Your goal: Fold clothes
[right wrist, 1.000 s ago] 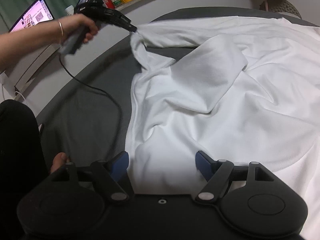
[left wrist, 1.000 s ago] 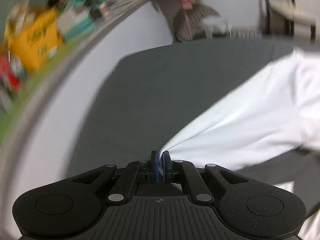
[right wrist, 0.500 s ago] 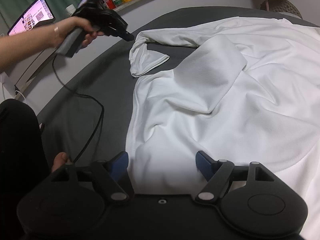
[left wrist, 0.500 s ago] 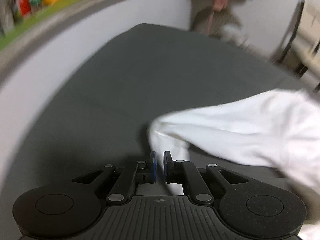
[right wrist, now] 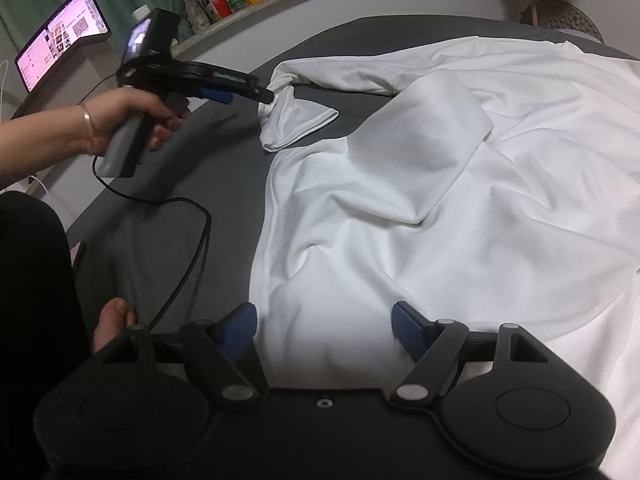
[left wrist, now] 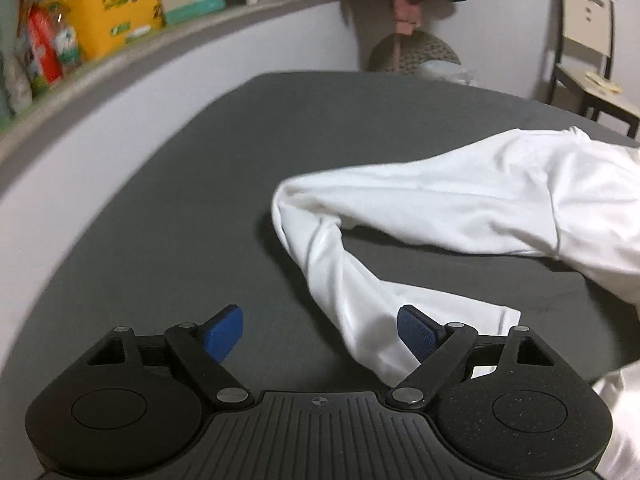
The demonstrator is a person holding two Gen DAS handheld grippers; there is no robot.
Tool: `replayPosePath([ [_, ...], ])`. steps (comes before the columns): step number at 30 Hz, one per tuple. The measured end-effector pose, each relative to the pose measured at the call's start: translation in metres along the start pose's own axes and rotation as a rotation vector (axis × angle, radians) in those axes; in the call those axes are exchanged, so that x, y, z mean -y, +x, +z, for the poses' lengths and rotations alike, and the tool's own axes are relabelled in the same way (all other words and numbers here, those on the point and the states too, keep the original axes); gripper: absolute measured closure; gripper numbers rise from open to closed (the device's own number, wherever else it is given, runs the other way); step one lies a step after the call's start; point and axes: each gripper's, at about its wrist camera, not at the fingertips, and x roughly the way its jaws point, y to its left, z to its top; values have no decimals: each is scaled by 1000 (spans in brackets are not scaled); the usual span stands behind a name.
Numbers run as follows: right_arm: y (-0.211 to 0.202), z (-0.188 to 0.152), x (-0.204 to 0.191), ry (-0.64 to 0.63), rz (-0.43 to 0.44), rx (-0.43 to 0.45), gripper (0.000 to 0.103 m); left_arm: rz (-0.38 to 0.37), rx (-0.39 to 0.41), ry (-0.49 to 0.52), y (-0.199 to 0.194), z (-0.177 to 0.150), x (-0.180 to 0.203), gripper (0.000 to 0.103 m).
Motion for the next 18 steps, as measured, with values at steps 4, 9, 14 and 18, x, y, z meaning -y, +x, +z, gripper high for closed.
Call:
replayPosePath([
  [4,1,1,1,1,2,-2,29,9,-50,-26,11,-14,3,92],
  [9,1,1,2,5,5,-2,29,147,0,142,-2,2,15,99],
  [14,1,0,0,-11,-2,-2,29,593,222,691,-39,28,30,99],
  [18,2,0,-3,-28,-11,-4,29,732,321,912,-45,9,28,99],
])
